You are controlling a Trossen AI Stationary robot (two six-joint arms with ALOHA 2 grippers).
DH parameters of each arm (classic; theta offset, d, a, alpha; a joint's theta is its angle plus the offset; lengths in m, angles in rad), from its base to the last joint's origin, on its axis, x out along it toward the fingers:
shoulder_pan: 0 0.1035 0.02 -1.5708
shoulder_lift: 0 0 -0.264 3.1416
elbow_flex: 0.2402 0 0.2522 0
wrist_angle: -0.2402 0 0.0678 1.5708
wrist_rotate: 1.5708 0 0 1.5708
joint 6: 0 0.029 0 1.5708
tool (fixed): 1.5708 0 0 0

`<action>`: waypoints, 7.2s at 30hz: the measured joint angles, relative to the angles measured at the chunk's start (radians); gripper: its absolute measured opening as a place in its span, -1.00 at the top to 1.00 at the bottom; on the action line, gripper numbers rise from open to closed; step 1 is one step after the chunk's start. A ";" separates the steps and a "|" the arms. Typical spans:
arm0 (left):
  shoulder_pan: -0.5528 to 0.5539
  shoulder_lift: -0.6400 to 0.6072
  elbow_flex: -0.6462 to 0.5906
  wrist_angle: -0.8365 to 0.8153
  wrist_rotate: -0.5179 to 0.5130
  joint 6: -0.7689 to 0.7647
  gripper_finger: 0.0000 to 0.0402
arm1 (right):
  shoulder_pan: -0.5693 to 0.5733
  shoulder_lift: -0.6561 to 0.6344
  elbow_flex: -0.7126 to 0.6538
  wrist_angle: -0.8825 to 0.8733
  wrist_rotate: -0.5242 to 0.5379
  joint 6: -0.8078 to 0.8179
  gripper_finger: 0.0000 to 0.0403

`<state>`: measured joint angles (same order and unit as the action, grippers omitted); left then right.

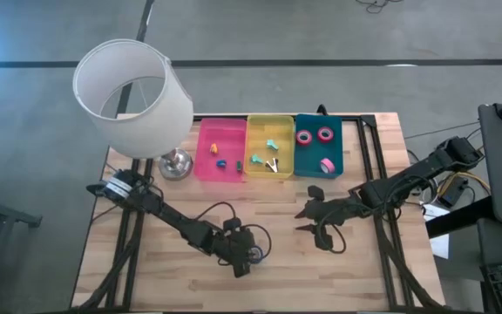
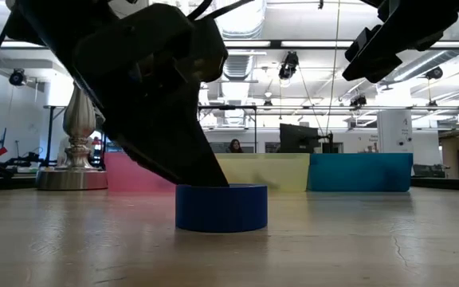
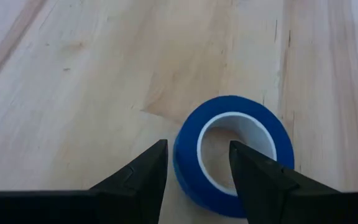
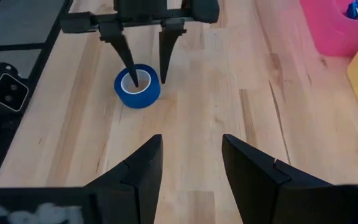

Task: Pick and place Stapler, Stapler remover, tape
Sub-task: Put the blue tape into the blue bin, then return to Home Position

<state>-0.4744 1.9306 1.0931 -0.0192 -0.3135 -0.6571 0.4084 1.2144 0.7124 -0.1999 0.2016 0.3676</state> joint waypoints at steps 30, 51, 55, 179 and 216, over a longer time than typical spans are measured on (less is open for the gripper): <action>0.003 -0.022 0.244 0.011 -0.761 0.509 0.75 | -0.006 0.000 0.000 0.197 0.010 0.111 0.19; 0.015 -0.022 0.264 0.056 -0.946 0.543 0.75 | -0.095 0.051 -0.004 0.346 0.143 0.287 0.16; 0.022 -0.022 0.263 0.068 -0.946 0.545 0.75 | -0.116 0.072 -0.004 0.369 0.134 0.289 0.16; 0.041 -0.023 0.146 0.018 -0.566 0.135 0.16 | -0.854 0.198 -0.019 -0.047 0.016 0.077 0.25; 0.041 -0.022 0.146 0.018 -0.566 0.131 0.16 | -0.768 0.053 0.000 -0.511 0.278 0.210 0.43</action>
<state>-0.4334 1.9083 1.2388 -0.0013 -0.8795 -0.5262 -0.3593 1.2671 0.7124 -0.7105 0.4792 0.5774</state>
